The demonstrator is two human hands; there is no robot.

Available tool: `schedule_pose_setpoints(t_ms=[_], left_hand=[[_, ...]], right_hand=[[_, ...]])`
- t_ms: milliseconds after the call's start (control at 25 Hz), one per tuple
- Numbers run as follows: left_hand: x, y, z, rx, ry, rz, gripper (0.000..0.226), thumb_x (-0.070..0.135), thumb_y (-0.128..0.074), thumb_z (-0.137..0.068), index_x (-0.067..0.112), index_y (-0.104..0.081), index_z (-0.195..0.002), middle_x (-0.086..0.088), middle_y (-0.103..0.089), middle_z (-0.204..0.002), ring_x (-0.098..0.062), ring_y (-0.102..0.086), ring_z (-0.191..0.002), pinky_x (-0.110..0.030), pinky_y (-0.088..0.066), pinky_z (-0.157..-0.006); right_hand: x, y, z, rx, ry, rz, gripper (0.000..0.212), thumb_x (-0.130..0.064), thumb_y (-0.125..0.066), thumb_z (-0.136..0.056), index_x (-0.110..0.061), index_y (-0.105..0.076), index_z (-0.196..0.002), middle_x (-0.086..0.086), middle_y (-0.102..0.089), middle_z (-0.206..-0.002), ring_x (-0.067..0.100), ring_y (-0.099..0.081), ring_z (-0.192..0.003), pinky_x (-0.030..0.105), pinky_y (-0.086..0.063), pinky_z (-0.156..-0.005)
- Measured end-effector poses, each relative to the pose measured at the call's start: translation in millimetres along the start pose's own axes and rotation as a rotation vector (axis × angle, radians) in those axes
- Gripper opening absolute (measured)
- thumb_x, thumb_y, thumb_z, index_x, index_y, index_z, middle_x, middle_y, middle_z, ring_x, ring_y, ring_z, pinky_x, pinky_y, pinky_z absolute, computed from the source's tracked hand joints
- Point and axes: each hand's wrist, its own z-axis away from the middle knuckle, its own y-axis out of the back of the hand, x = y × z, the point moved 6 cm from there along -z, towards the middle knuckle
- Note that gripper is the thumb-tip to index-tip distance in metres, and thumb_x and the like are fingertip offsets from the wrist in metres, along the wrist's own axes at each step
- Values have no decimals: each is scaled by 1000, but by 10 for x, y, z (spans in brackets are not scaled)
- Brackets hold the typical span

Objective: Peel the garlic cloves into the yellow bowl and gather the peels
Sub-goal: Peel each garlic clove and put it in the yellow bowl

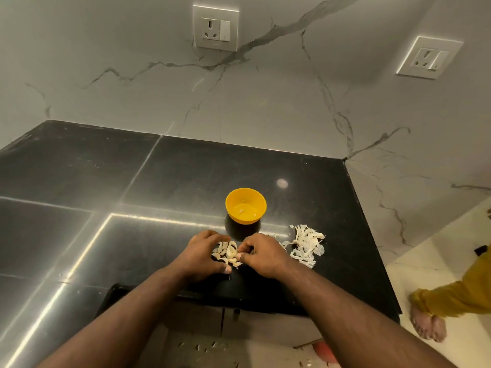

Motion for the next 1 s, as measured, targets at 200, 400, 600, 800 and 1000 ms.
schedule_pose_setpoints(t_ms=[200, 400, 600, 800, 1000], left_hand=[[-40, -4, -2, 88, -51, 23, 75, 44, -85, -74, 30, -53, -140, 9, -47, -134, -11, -47, -123, -31, -47, -105], [-73, 62, 54, 78, -79, 176, 58, 27, -87, -75, 30, -59, -125, 15, -41, -129, -4, -53, -113, -16, -49, -92], [-72, 58, 119, 89, -133, 129, 23, 30, -83, -81, 37, -63, -89, 15, -44, -117, -4, -51, -104, -16, -48, -85], [-89, 6, 110, 112, -184, 86, 15, 36, -79, -84, 39, -69, -96, 15, -44, -120, -4, -48, -110, -18, -49, -89], [-103, -10, 91, 137, -196, 10, 14, 37, -76, -86, 41, -72, -99, 17, -44, -121, -3, -43, -115, -14, -44, -86]], right_hand=[[-19, -6, 96, 56, -89, -49, 18, -37, -78, -81, -28, -72, -95, -11, -70, -91, 8, -65, -84, 37, -56, -80], [-51, -73, 185, 143, -148, -149, 24, -28, -80, -81, -24, -73, -104, -10, -66, -98, 7, -62, -87, 33, -56, -84], [-41, -112, 310, 192, -165, -105, 22, -27, -82, -80, -23, -72, -99, -7, -59, -106, 4, -54, -92, 16, -43, -77], [-114, -189, 303, 266, -129, -41, 11, -25, -77, -85, -22, -77, -95, -6, -58, -106, 8, -53, -102, 22, -44, -92], [-134, -230, 288, 269, -134, -8, 12, -29, -74, -87, -22, -76, -97, -7, -55, -108, 8, -50, -105, 23, -43, -96]])
